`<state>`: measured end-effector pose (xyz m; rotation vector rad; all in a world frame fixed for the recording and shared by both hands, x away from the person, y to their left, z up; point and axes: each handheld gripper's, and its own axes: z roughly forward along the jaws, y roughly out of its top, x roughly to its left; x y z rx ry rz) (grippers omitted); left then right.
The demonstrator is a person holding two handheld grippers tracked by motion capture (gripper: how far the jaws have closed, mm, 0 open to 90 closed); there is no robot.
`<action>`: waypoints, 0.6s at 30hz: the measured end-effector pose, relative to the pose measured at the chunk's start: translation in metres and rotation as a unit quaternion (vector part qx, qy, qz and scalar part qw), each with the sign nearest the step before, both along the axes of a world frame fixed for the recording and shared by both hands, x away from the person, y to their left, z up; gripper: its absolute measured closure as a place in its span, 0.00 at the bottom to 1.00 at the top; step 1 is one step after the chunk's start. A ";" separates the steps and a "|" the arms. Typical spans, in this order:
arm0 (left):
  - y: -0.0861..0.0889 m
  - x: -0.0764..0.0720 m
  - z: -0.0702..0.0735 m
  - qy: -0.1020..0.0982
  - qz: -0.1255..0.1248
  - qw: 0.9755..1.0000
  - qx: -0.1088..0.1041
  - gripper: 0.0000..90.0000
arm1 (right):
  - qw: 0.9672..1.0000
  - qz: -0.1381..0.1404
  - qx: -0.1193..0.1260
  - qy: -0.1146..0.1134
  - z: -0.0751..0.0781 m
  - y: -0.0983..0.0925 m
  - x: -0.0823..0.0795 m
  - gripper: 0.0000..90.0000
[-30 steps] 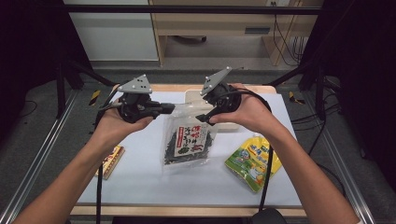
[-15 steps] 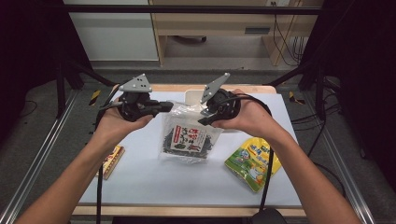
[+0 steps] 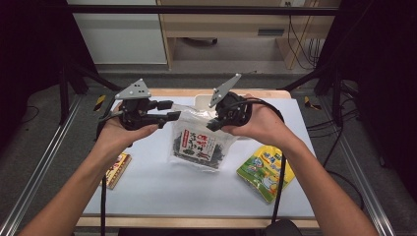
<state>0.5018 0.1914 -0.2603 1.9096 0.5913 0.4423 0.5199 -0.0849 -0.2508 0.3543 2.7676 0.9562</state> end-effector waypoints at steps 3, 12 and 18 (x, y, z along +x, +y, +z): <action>0.006 -0.004 -0.002 -0.010 0.019 1.000 0.000 0.39 | 1.000 -0.009 0.006 0.001 0.005 -0.003 0.000 0.95; 0.027 -0.027 -0.031 -0.020 0.077 0.997 0.024 0.21 | 0.994 -0.104 0.038 0.021 0.035 -0.026 0.004 0.95; 0.025 -0.040 -0.068 -0.005 0.094 0.995 0.030 0.16 | 0.987 -0.145 0.069 0.021 0.058 -0.045 0.014 0.95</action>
